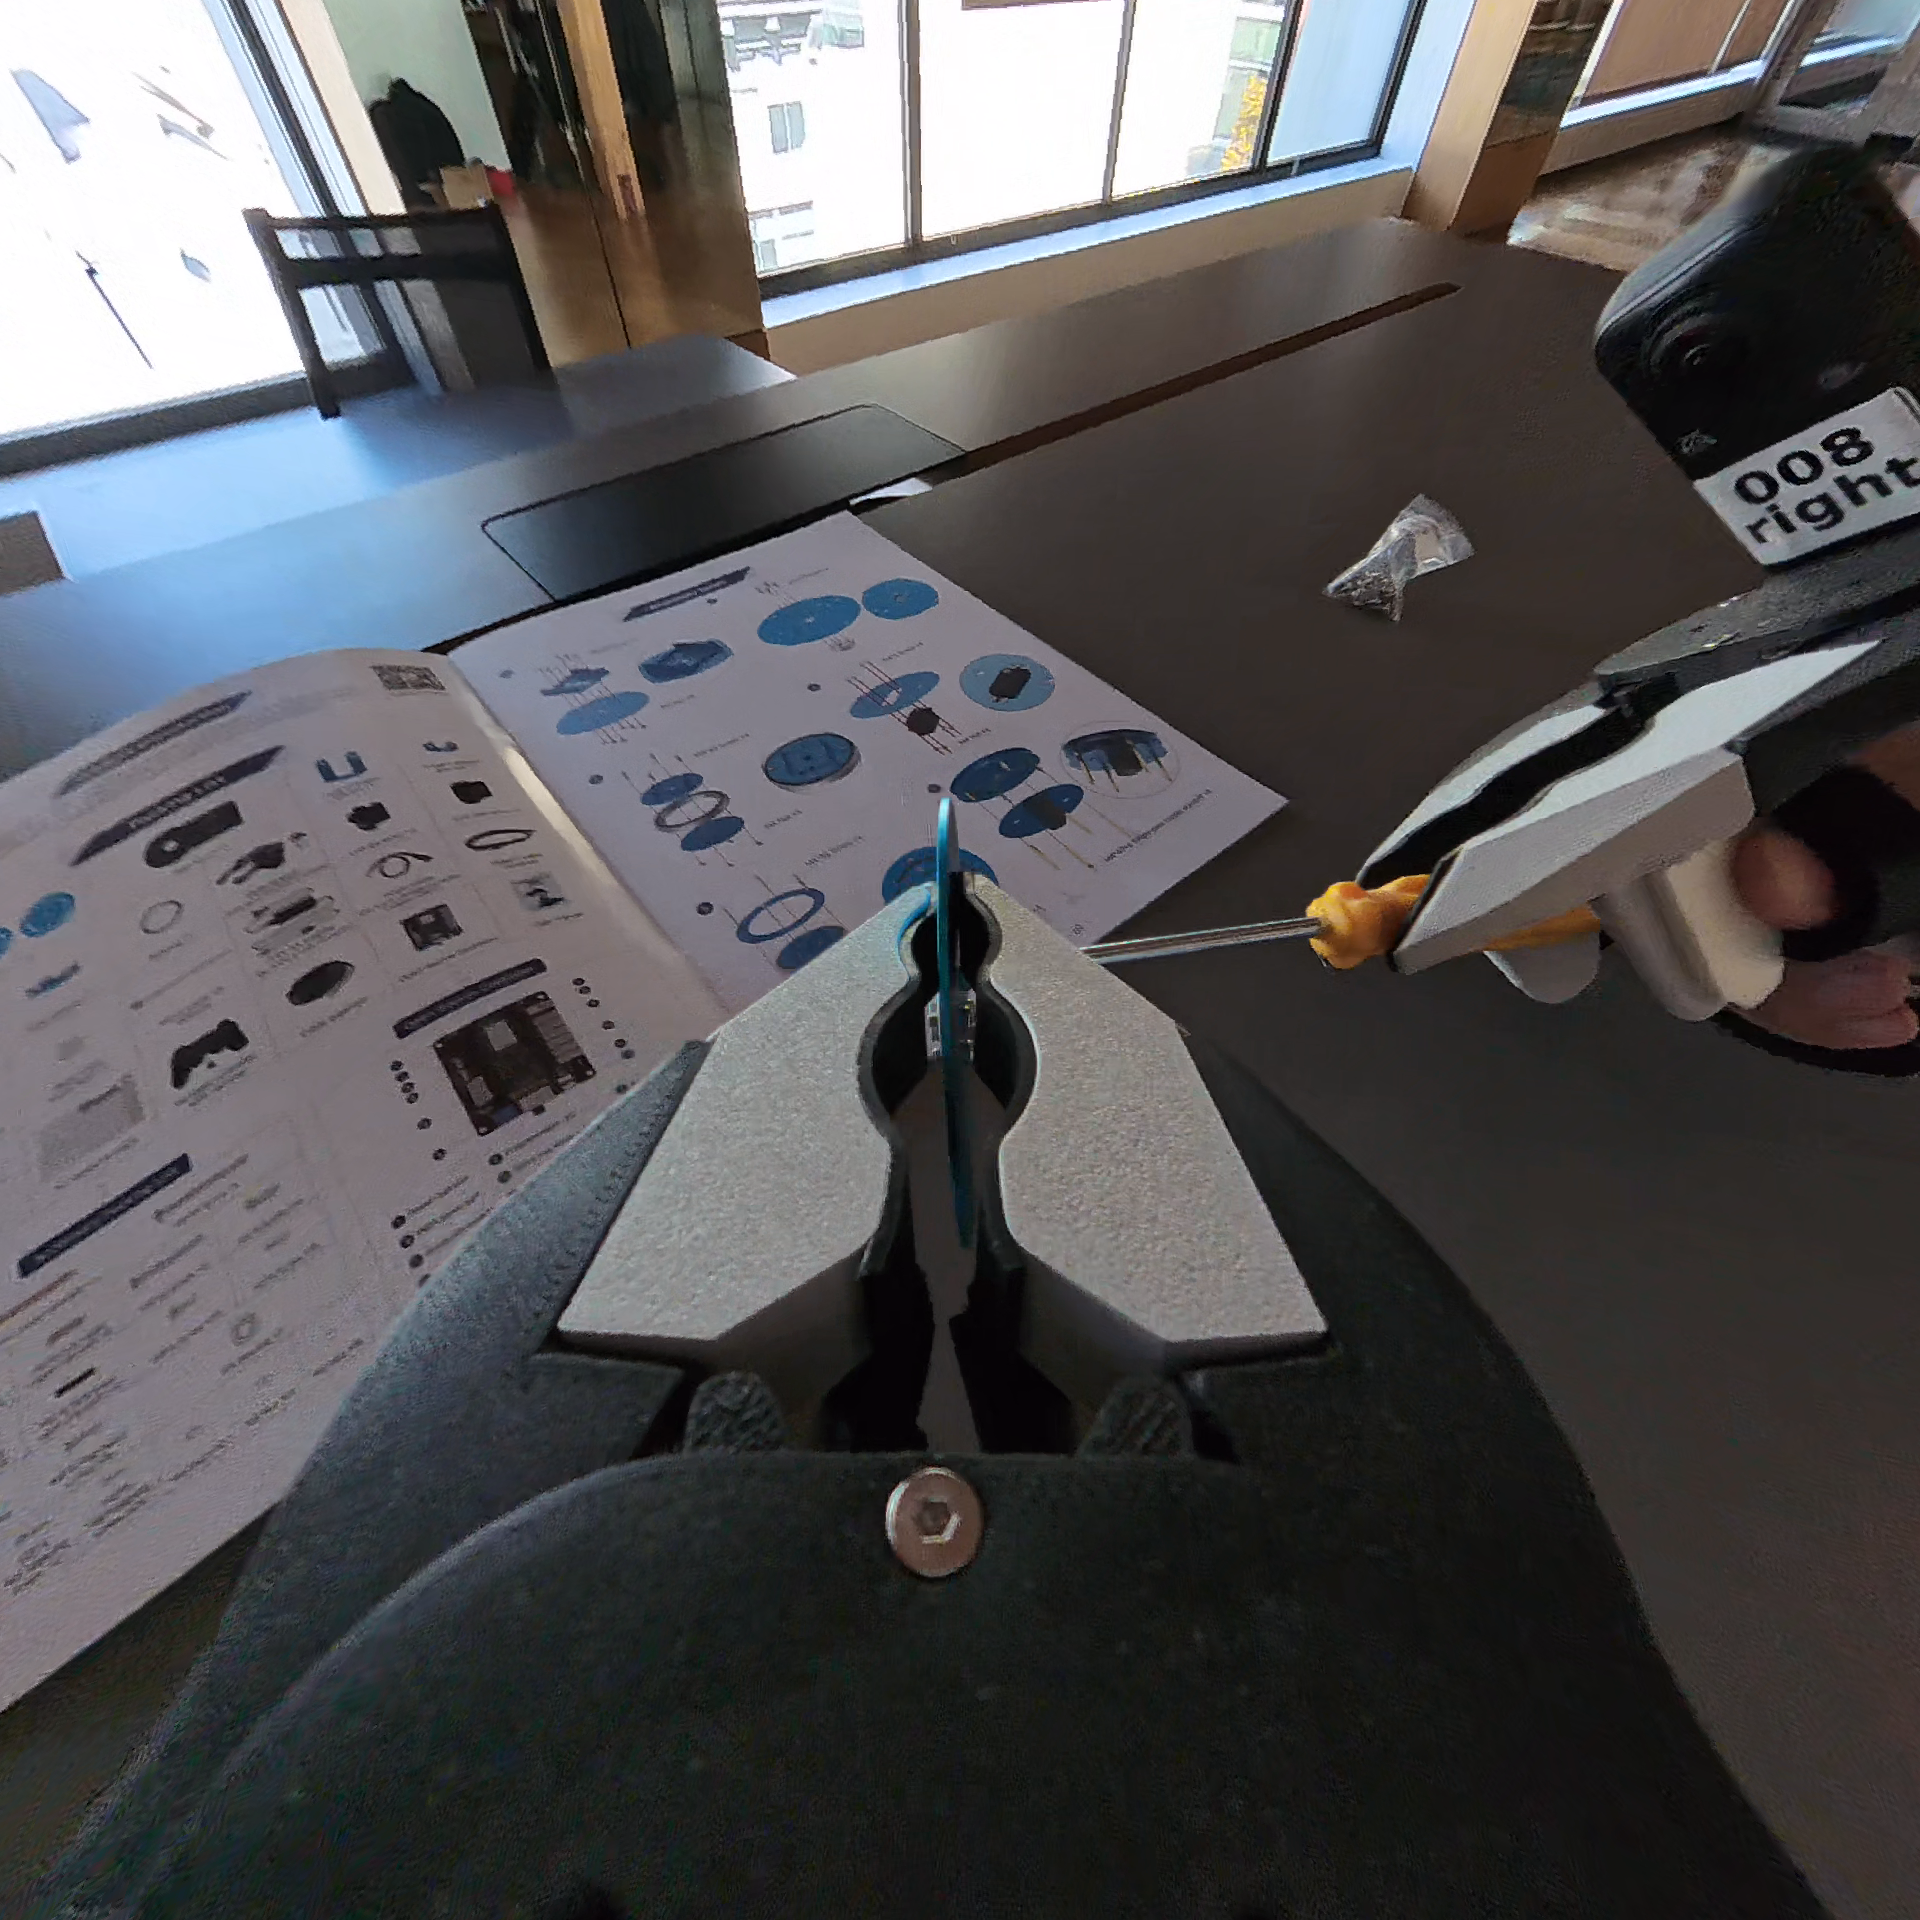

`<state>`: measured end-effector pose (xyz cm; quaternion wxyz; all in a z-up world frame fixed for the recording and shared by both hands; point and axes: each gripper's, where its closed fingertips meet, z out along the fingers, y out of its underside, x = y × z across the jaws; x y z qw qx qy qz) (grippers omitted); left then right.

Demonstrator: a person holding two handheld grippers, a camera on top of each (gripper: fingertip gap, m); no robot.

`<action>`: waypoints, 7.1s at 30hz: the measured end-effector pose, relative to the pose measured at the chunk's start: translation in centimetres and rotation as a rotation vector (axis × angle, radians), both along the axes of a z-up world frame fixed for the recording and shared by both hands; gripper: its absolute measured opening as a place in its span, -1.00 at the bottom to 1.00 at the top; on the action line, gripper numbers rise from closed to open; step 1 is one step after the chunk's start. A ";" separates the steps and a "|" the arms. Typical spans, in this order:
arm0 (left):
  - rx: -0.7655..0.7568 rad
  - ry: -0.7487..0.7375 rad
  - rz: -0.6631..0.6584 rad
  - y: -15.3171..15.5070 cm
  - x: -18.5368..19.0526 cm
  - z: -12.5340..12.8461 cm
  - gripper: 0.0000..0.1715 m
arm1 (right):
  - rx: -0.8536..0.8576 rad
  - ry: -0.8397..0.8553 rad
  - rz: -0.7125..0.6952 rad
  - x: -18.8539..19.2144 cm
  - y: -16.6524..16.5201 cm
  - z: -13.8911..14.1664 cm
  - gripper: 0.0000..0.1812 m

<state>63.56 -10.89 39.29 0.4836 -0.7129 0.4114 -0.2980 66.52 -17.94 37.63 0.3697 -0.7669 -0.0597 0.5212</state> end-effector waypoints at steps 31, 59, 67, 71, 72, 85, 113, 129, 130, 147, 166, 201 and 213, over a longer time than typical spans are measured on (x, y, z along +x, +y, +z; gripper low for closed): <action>-0.065 0.026 -0.303 -2.7 -0.5 -1.9 -1.00 | 0.388 -0.769 0.307 4.5 -1.0 -6.6 -0.82; -0.916 -0.168 -0.327 -3.4 -1.6 -4.9 -1.00 | 0.313 -0.775 0.317 5.6 -1.6 -6.8 -0.81; -0.855 -0.158 -0.298 -3.2 -1.1 -4.8 -1.00 | 0.443 -0.738 0.259 5.3 -1.7 -3.2 -0.82; -0.602 -0.074 -0.202 -2.2 -1.0 -4.3 -1.00 | 0.612 -0.863 0.215 3.2 -2.4 -1.8 -0.82; -0.537 -0.046 -0.168 -1.8 -1.1 -4.3 -1.00 | 0.654 -0.947 0.222 2.7 -2.6 -2.1 -0.82; -0.289 0.091 -0.088 -2.2 -0.5 -3.7 -1.00 | 1.114 -1.670 0.063 2.3 -1.2 -1.8 -0.81; -0.252 0.119 -0.058 -2.3 -0.1 -3.6 -1.00 | 1.187 -1.817 0.039 2.0 -1.0 -1.7 -0.81; -0.234 0.136 -0.052 -2.4 0.1 -3.6 -1.00 | 1.207 -1.889 0.043 1.9 -1.0 -1.4 -0.81; -0.235 0.139 -0.050 -2.4 0.1 -3.6 -1.00 | 1.212 -1.903 0.047 1.9 -1.1 -1.4 -0.82; -0.176 0.190 0.082 -1.4 0.1 -3.5 -1.00 | 0.941 -2.177 0.011 2.3 -0.3 -1.2 -0.81; -0.085 0.114 0.134 -0.7 0.2 -3.3 -1.00 | 0.702 -1.867 -0.014 1.8 -0.3 -1.5 -0.82; -0.028 -0.030 0.116 -0.1 0.4 -1.6 -0.99 | 0.305 -1.124 -0.135 1.5 0.0 -3.2 -0.80; 0.091 0.053 0.103 -0.4 0.7 -1.7 -1.00 | 0.059 -0.663 -0.056 0.6 -0.8 -3.9 -0.79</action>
